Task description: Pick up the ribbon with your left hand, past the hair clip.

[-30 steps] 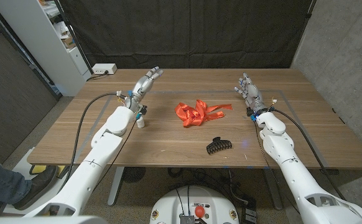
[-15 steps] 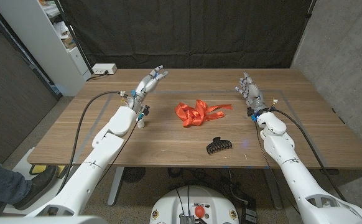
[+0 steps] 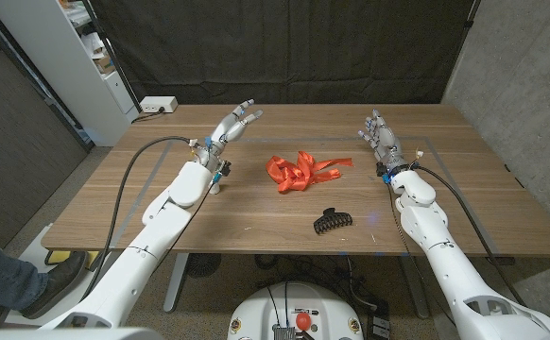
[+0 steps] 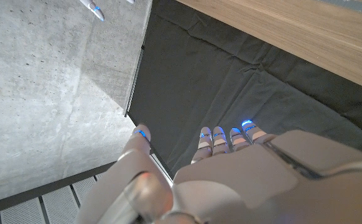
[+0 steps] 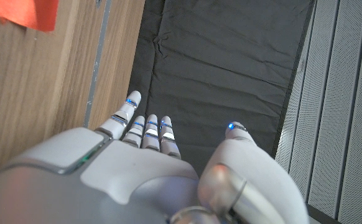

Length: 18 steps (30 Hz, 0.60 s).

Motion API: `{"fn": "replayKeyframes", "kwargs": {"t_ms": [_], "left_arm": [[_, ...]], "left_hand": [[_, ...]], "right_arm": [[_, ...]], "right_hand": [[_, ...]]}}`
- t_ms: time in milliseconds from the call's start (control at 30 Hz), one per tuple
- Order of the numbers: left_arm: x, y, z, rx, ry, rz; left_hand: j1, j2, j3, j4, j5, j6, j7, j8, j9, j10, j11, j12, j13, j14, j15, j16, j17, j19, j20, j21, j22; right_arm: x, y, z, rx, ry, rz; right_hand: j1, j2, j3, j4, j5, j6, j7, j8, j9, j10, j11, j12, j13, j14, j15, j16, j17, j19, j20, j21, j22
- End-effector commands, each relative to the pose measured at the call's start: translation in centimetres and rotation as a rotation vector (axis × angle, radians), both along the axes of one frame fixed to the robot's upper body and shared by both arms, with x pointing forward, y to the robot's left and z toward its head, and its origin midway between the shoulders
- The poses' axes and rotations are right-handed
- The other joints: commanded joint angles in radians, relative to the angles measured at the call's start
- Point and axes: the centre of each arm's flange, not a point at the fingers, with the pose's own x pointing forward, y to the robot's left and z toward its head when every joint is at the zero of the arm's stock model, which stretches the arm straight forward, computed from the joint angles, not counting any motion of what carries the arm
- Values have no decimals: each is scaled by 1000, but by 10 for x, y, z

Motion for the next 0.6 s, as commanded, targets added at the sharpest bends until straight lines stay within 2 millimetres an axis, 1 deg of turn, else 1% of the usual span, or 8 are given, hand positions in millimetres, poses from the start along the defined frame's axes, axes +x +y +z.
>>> {"fn": "replayKeyframes", "kwargs": {"t_ms": [33, 333, 467, 600], "left_arm": [[-7, -9, -2, 44, -38, 21], [-11, -17, -1, 91, -74, 50], [-10, -19, -1, 107, -74, 53], [-11, -24, 0, 135, -92, 80]], "left_hand": [[15, 0, 5, -8, -1, 11, 1, 3, 5, 4, -4, 6, 1, 4, -4, 8, 2, -86, 9, -4, 2], [22, 2, 7, -13, -1, 16, 1, 4, 5, 8, -8, 7, 1, 8, -6, 8, 2, -84, 12, -7, 2], [26, 3, 8, -16, -1, 23, 5, 5, 5, 10, -5, 7, 1, 10, -5, 8, 1, -83, 5, -10, 3], [28, 3, 9, -18, -2, 23, 7, 4, 5, 10, -8, 7, 1, 10, -8, 8, 1, -83, 5, -11, 3]], "right_arm": [[1, 0, 1, 5, -7, 2], [1, -1, 4, 5, -11, 4], [2, -3, 4, 10, -11, 9], [4, -4, 4, 17, -12, 13]], "right_hand": [[-1, 6, 3, -5, 7, 8, -3, 10, -1, 7, -1, 3, 2, 6, 5, 6, 0, 10, -2, -6, 2], [-1, 6, 2, -5, 7, 11, -4, 11, -1, 9, -2, 4, 1, 9, 5, 7, -2, 13, -1, -9, 2], [-2, 6, 1, -5, 7, 11, -4, 11, -1, 10, -2, 4, 1, 11, 7, 8, -2, 14, -1, -10, 2], [-2, 6, 1, -5, 7, 12, -4, 11, -1, 11, -2, 5, 1, 11, 6, 8, -3, 16, 0, -11, 2]]}}
